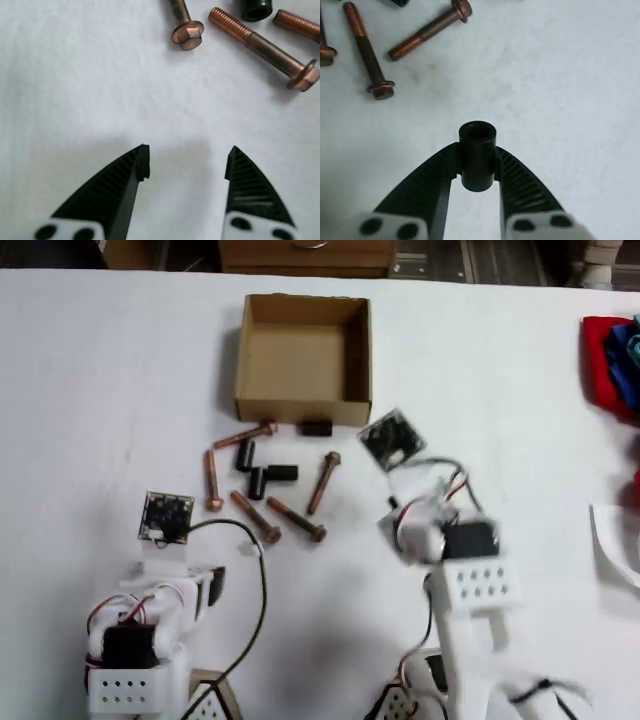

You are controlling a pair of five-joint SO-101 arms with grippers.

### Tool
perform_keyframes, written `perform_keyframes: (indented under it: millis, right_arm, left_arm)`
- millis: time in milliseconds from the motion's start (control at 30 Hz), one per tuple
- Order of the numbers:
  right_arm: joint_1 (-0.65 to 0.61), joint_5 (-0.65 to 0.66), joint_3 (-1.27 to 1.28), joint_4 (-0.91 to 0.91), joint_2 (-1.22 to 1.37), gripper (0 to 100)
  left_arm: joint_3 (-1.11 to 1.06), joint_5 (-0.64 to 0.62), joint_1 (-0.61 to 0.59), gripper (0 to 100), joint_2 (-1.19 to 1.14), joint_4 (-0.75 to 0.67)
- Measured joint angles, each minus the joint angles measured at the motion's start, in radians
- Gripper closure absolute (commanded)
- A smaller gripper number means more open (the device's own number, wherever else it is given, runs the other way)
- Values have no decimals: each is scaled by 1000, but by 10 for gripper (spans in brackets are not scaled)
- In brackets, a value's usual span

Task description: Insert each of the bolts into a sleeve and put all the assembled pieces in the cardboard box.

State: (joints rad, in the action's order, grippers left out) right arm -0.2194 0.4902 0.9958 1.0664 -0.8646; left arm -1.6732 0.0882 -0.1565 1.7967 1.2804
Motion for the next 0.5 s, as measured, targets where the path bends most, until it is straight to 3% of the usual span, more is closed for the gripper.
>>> perform_keyframes:
  millis: [500]
  right_arm:
    - [-44, -23, 124, -60, -38, 978]
  left_arm:
    - [0, 2, -11, 737, 0, -8]
